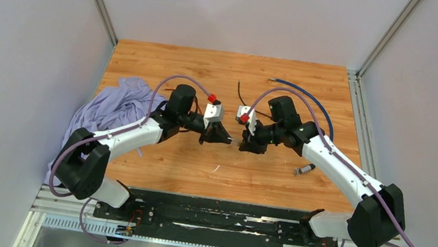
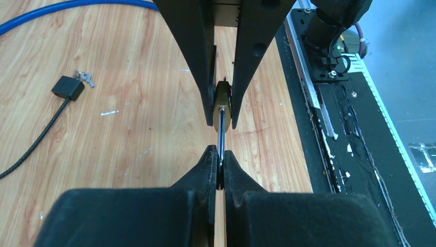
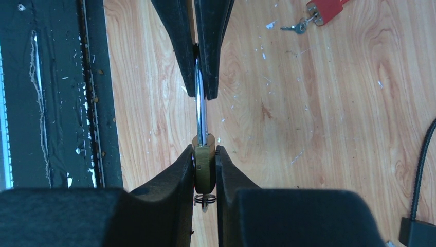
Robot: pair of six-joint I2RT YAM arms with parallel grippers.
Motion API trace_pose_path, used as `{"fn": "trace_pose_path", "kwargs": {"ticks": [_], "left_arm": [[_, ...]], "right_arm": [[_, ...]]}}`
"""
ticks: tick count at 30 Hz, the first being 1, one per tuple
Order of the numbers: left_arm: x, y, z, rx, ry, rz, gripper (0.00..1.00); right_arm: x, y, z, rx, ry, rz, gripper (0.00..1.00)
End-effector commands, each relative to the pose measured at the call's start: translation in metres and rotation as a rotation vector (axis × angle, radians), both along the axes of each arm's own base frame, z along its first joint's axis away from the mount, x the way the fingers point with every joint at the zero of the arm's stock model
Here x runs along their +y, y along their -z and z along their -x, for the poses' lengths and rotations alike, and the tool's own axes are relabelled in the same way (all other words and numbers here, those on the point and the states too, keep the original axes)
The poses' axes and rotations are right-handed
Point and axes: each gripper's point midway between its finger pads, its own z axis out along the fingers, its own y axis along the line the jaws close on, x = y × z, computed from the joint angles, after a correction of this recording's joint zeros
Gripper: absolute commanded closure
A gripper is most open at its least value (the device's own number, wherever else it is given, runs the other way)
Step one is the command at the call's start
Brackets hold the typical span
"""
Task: Lock with the key
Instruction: Lock the lock.
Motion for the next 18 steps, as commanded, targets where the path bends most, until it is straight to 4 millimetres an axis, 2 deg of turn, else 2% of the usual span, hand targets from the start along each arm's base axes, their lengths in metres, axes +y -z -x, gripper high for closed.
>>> {"fn": "trace_pose_path", "kwargs": {"ticks": [1,14,18], "left_arm": [[-0.008,-0.009,0.002,-0.071,0.026,0.031,1.0],[-0.014,-0.006,0.01,-0.024,0.055,0.027,1.0],[-0.013,-0.007,0.01,-0.03,0.047,0.026,1.0]], "right_arm": [[0.015,-0.025,0.004,0.008,-0.05,-0.093,0.99],[0.025,-0.041,-0.009,-0.015,-0.039,-0.127,0.99],[0.025,-0.04,-0.009,-0.02,-0.031,-0.134,0.99]]}}
